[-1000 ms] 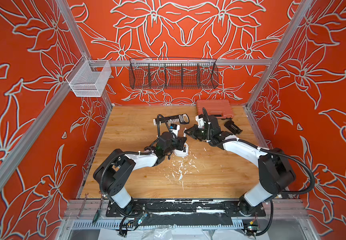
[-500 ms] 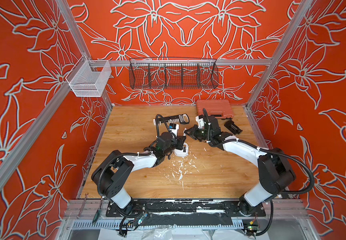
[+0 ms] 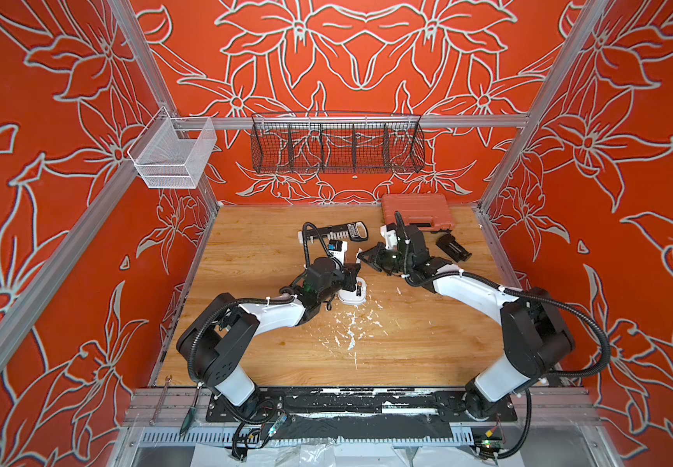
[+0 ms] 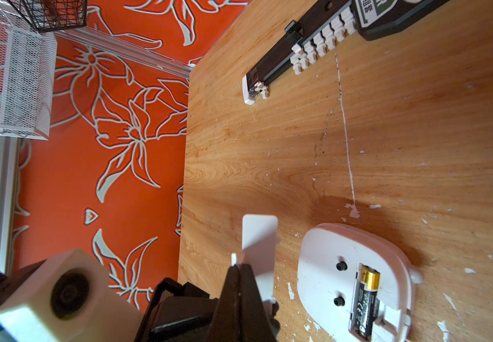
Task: Insert the battery into the alarm
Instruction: Pick up the cover from the center of the board.
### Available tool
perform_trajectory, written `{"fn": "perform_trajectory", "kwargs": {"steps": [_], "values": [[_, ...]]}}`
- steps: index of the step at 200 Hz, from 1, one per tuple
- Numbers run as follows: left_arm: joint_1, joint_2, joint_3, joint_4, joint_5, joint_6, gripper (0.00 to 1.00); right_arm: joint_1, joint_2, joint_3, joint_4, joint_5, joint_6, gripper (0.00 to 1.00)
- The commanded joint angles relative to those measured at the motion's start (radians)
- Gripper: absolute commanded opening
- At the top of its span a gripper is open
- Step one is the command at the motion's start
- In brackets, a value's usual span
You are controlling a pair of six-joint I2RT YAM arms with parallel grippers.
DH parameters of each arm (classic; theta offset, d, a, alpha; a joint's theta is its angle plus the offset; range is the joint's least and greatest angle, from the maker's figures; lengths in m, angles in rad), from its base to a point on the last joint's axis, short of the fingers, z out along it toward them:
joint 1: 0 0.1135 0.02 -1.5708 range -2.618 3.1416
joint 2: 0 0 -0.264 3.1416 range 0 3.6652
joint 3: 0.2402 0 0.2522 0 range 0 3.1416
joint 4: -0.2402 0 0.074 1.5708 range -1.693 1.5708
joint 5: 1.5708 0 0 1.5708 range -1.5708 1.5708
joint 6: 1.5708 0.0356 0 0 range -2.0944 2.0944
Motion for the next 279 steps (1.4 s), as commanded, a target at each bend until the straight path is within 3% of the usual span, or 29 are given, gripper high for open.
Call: {"fn": "perform_trajectory", "kwargs": {"steps": [1,45,101,111,125,139,174,215,279], "values": [[-0.006,-0.009,0.004,0.021,-0.019,0.008,0.09,-0.001,0.010,-0.014,0.026,-0.017,0.027,0.04],[-0.006,-0.005,0.002,0.022,-0.006,0.032,0.00,-0.001,0.006,-0.015,0.027,-0.019,0.027,0.04],[-0.006,0.003,0.008,0.021,0.018,0.060,0.00,-0.001,0.013,-0.014,0.044,-0.033,0.040,0.05],[-0.006,-0.001,0.010,0.013,0.019,0.072,0.00,-0.001,0.012,-0.014,0.042,-0.035,0.039,0.11],[-0.006,-0.008,0.013,-0.007,0.018,0.102,0.00,-0.001,0.006,-0.014,0.033,-0.024,0.038,0.33],[-0.005,-0.019,0.018,-0.034,0.010,0.135,0.00,-0.001,-0.008,-0.013,0.014,-0.002,0.031,0.46],[-0.006,-0.044,0.038,-0.099,-0.011,0.225,0.00,-0.001,-0.075,-0.002,-0.075,0.089,0.009,0.58],[-0.023,-0.068,0.061,-0.157,-0.078,0.359,0.00,-0.001,-0.157,0.034,-0.305,0.266,-0.059,0.55],[-0.162,-0.075,0.076,-0.178,-0.357,0.626,0.00,0.002,-0.154,0.057,-0.327,0.252,0.002,0.44]]}}
